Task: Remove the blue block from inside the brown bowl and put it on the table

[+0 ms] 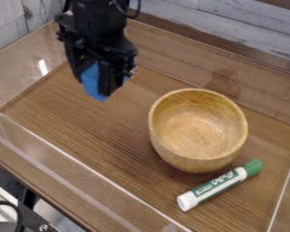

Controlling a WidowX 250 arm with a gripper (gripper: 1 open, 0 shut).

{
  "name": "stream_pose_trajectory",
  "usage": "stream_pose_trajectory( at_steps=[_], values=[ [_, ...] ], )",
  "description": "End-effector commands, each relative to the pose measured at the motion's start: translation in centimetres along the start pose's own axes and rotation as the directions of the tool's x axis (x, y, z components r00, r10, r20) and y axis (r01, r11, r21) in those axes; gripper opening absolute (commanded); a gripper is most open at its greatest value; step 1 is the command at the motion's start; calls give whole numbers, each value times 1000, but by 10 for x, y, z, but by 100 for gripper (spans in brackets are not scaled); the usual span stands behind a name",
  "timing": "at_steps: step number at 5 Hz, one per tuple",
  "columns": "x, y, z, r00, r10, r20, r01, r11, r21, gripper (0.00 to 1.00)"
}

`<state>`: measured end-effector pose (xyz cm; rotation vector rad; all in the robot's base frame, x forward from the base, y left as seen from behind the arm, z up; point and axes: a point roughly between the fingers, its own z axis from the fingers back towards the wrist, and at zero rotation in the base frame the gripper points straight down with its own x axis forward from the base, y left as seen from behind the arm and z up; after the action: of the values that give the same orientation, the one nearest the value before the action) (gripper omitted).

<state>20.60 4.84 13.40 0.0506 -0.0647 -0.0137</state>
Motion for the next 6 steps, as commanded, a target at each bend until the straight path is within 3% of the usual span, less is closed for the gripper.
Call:
stream_pose_trajectory(
  at_steps=[1,6],
  values=[
    [0,5,3,999,1,42,-1,1000,21,0],
    [-10,10,-34,1000,-11,30,10,1000,29,0]
  ],
)
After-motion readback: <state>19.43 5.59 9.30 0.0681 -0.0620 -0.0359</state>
